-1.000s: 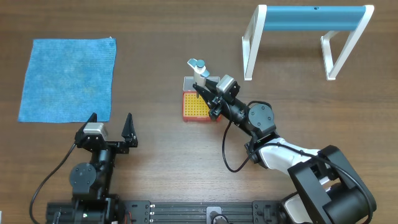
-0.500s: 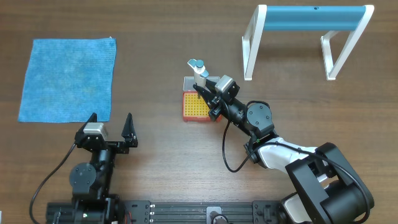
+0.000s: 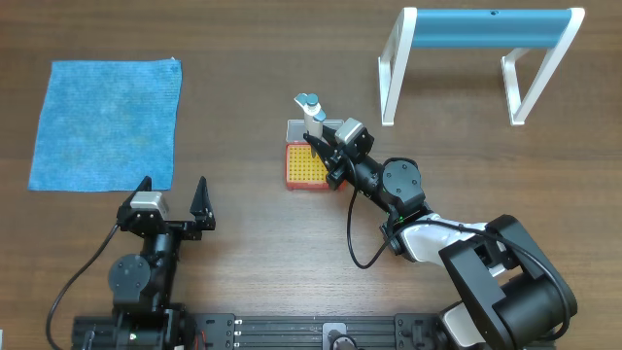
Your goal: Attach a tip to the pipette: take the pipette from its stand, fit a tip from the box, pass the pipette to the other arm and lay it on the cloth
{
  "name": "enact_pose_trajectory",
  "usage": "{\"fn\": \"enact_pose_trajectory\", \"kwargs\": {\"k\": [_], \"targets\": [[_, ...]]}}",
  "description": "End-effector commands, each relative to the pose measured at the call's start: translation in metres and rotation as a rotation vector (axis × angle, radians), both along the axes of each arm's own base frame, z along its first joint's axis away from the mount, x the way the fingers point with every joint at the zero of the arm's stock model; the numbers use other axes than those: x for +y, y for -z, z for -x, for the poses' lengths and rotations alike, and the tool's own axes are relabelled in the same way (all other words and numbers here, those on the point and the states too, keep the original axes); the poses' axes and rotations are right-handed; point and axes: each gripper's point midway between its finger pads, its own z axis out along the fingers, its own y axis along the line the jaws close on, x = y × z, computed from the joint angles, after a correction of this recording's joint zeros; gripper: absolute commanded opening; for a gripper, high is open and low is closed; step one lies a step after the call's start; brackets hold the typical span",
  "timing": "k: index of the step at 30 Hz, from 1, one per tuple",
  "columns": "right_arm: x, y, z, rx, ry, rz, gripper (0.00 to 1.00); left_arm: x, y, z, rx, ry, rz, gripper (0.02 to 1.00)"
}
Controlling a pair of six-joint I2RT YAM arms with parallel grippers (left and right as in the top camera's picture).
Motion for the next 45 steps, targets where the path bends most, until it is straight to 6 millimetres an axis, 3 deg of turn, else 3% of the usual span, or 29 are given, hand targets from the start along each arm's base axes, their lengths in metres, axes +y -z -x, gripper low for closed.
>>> {"fn": "enact_pose_trajectory", "kwargs": {"k": [1, 17, 45], "targets": [[0.000, 0.005, 0.001, 0.002, 0.008, 0.012, 0.077, 0.001, 0.001, 0.000, 0.002, -0.007, 0.008, 0.996], [0.007, 0.014, 0.006, 0.032, -0.011, 0.029, 0.077, 0.001, 0.001, 0.000, 0.002, -0.007, 0.008, 0.996], [0.000, 0.016, -0.001, 0.035, 0.032, 0.037, 0.073, 0.001, 0.001, 0.000, 0.002, -0.007, 0.008, 0.996]]}}
